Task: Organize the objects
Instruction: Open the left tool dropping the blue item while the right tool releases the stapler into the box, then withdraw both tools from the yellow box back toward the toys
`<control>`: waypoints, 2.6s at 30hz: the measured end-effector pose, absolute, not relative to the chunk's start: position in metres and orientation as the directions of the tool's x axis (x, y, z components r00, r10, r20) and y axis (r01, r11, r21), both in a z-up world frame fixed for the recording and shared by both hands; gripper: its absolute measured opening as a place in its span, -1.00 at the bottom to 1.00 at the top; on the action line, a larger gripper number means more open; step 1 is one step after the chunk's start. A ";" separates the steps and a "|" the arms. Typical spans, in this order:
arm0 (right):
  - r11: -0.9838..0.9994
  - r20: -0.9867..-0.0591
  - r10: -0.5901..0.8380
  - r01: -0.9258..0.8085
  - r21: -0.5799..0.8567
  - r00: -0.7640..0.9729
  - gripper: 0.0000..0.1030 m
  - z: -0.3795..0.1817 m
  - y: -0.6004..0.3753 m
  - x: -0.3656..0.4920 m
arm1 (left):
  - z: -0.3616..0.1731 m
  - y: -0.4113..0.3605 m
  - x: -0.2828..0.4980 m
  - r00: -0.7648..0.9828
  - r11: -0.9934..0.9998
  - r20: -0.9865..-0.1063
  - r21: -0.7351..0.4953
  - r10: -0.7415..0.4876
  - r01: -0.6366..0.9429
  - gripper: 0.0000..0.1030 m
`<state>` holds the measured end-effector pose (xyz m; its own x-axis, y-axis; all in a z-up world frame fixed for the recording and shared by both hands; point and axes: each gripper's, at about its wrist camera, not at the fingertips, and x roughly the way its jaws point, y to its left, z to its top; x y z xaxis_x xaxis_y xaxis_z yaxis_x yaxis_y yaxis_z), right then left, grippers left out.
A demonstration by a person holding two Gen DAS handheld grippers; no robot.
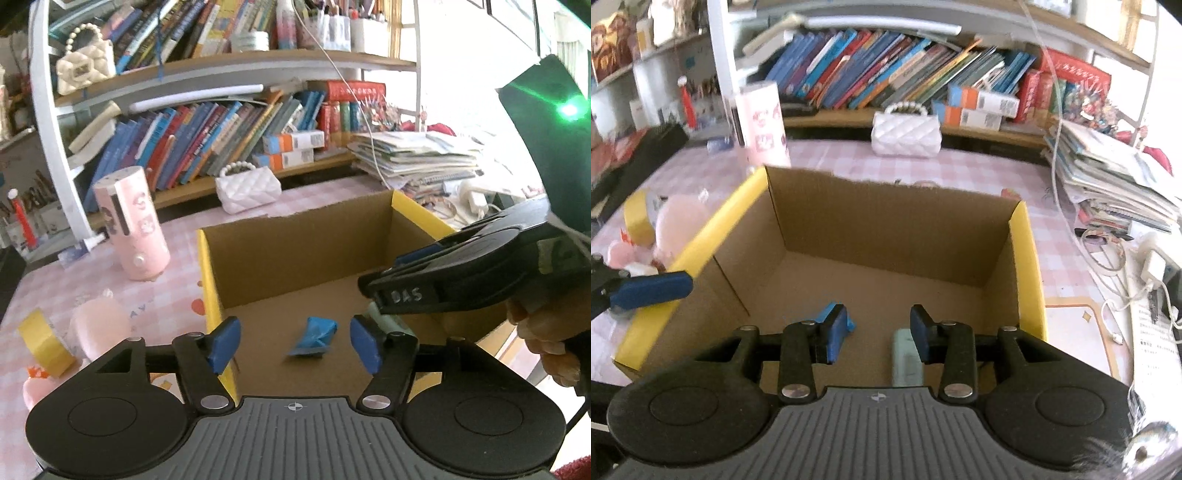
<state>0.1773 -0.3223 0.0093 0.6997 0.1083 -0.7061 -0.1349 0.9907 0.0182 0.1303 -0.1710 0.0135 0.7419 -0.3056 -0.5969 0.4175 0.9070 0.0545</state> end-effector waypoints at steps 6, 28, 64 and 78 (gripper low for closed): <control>0.999 -0.613 0.002 -0.034 -0.041 0.790 -0.03 0.029 -0.320 0.143 | 0.022 -0.155 0.110 0.768 0.916 -0.562 0.041 -0.308 0.398 0.44; 0.971 -0.575 -0.219 0.236 -0.046 0.788 0.15 0.015 -0.282 0.016 | 0.011 -0.096 0.038 0.734 0.909 -0.595 0.015 -0.327 0.417 0.47; 0.994 -0.698 -0.071 0.105 0.006 0.712 0.18 -0.018 -0.179 -0.043 | -0.012 -0.002 -0.025 0.681 0.951 -0.697 -0.003 -0.224 0.310 0.58; 1.000 -0.696 -0.013 0.014 -0.004 0.718 0.19 -0.017 -0.138 -0.039 | -0.010 0.037 -0.034 0.702 0.973 -0.691 -0.010 -0.174 0.231 0.58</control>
<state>-0.0392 -0.1382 -0.0170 0.7175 -0.0129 -0.6964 0.0139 0.9999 -0.0043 -0.0340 0.0373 -0.0101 0.7018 -0.1735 -0.6909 0.2310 0.9729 -0.0097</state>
